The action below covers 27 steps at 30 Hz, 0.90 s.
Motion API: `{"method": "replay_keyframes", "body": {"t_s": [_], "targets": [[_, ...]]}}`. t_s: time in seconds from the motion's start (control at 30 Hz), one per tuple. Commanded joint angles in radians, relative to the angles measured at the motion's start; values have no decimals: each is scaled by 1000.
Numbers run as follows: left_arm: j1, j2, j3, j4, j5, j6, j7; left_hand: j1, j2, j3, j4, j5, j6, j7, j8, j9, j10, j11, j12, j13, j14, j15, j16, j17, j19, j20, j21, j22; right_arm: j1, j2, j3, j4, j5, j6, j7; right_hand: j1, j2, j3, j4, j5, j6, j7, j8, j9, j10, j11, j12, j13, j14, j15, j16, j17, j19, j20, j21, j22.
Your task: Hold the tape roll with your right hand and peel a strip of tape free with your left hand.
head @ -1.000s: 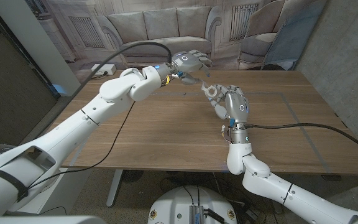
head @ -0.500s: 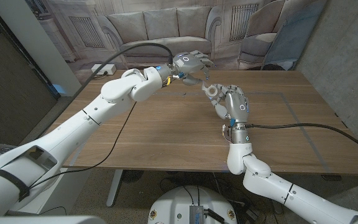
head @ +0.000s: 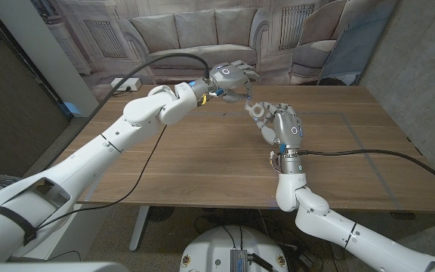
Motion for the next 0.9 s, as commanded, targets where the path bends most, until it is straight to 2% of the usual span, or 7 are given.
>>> {"method": "replay_keyframes", "body": {"t_s": [0.03, 0.07, 0.13, 0.17, 0.4, 0.77, 0.9], "targets": [[2, -1, -5, 9, 0, -12, 56, -2, 3, -4, 1, -3, 23, 4, 13, 2, 11, -3, 6, 7, 10, -116, 9, 5, 0, -12, 7, 6, 12, 6, -1, 14, 3, 3, 9, 24, 35, -3, 1, 4, 359, -60, 103, 66, 5, 3, 1, 3, 11, -130, -5, 2, -5, -38, 6, 2], [7, 0, -4, 1, 28, 4, 61, -2, 2, -4, 1, -4, 24, 5, 14, 2, 12, -3, 6, 7, 10, -118, 9, 5, 0, -12, 7, 6, 12, 6, -1, 14, 4, 5, 12, 23, 35, -3, 2, 4, 360, -61, 104, 66, 3, 2, 0, 5, 12, -129, -6, 2, -5, -37, 6, 2], [8, -3, -12, 18, -14, -16, 79, -1, 1, -4, 0, -4, 25, 10, 14, 1, 15, -3, 7, 8, 12, -118, 9, 5, 0, -12, 8, 6, 15, 5, -2, 15, 4, 5, 16, 23, 34, -4, 1, 4, 361, -59, 104, 65, 2, 1, -1, 4, 13, -130, -5, 3, -6, -38, 8, 2], [11, 0, -9, 8, 16, -3, 83, -1, 1, -4, -1, -4, 24, 12, 14, 1, 17, 0, 7, 8, 12, -118, 9, 5, 0, -12, 8, 6, 16, 6, -2, 16, 6, 7, 18, 24, 34, -3, 1, 4, 361, -60, 103, 65, 3, 2, -1, 2, 12, -130, -6, 3, -6, -38, 9, 2], [28, -4, -19, 14, 33, 9, 150, 5, -3, -1, -7, -5, 36, 27, 19, 0, 39, -5, 13, 11, 29, -129, 14, 4, 3, -17, 12, 5, 21, 6, -4, 19, 8, 3, 34, 25, 34, -3, 0, 4, 362, -56, 105, 66, 5, 3, -1, 3, 12, -130, -9, 4, -8, -39, 14, 1], [32, -5, -23, 17, 30, 11, 172, 8, -7, 0, -12, -6, 49, 25, 23, -2, 58, -8, 16, 13, 40, -139, 15, 3, 8, -23, 17, 5, 29, 5, -9, 20, 6, -6, 61, 35, 33, 2, -6, 8, 367, -47, 110, 71, 3, 10, 1, 9, 9, -130, -16, 12, -12, -39, 21, -1], [44, -11, -27, 24, 36, 15, 225, 9, -9, 1, -14, -6, 49, 32, 23, -3, 65, -8, 17, 14, 40, -140, 15, 3, 8, -24, 18, 5, 29, 6, -9, 19, 7, -10, 66, 37, 32, 3, -7, 9, 366, -46, 111, 72, 1, 11, 2, 13, 8, -129, -18, 14, -14, -40, 23, -1]]}}
